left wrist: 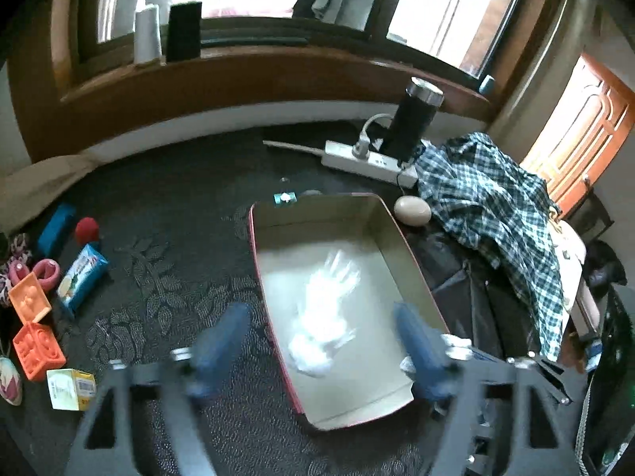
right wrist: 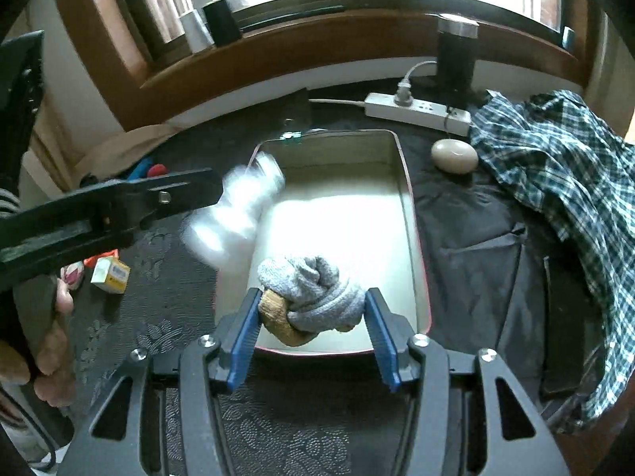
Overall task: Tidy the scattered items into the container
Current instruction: 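Release the sock and white bag into the tray with both grippers, then grasp the pink-white cloth ball with the left gripper while the right grasps the green box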
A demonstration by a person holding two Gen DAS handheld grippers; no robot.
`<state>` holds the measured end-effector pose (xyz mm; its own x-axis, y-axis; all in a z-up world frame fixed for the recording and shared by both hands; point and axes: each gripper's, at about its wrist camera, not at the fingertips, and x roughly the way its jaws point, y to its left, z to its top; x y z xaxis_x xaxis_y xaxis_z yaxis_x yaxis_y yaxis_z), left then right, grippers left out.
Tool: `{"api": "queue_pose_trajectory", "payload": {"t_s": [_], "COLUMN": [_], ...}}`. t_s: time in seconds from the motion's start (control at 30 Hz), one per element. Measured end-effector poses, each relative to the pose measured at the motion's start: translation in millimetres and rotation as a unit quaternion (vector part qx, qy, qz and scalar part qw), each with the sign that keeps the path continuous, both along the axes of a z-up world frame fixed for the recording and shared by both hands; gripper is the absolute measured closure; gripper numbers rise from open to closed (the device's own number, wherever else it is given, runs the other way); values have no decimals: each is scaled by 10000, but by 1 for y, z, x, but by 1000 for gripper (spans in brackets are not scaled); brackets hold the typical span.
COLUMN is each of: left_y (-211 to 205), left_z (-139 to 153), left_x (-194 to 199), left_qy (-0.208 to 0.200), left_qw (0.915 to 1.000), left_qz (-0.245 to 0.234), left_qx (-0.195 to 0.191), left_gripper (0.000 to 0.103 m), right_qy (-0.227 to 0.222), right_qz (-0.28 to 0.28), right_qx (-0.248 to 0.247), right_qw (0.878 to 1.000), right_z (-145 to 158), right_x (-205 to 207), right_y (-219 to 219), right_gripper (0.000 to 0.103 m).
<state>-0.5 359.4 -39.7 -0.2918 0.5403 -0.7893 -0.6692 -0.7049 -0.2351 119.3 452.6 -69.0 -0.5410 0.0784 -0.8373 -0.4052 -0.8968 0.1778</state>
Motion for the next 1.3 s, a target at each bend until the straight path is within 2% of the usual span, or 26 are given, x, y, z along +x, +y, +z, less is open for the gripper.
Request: {"api": "queue_pose_trajectory", "payload": {"t_s": [0.07, 0.13, 0.43, 0.77, 1.1, 1.3], "left_y": [-2, -6, -54, -125, -210, -255], "left_z": [0, -1, -3, -3, -7, -11], "left_x": [-4, -8, -26, -42, -59, -66], "left_qy": [-33, -73, -172, -218, -297, -327], "left_qw": [10000, 9999, 9978, 9935, 9849, 9792], "left_qz": [32, 143, 636, 1119, 1702, 1997], "left_qx": [-4, -12, 12, -56, -79, -123], "left_gripper": [19, 19, 19, 19, 19, 19], "right_qy": [11, 37, 73, 106, 15, -25], "right_qz": [-56, -92, 179, 615, 1109, 1314], "right_qx": [-23, -29, -34, -54, -157, -196], "right_qw": [10000, 9999, 9998, 9980, 9937, 9911], "right_z": [-1, 0, 2, 5, -1, -5], "right_x": [-1, -3, -22, -51, -83, -96], "right_y": [4, 6, -20, -76, -144, -180], "right_gripper": [40, 38, 38, 38, 38, 34]}}
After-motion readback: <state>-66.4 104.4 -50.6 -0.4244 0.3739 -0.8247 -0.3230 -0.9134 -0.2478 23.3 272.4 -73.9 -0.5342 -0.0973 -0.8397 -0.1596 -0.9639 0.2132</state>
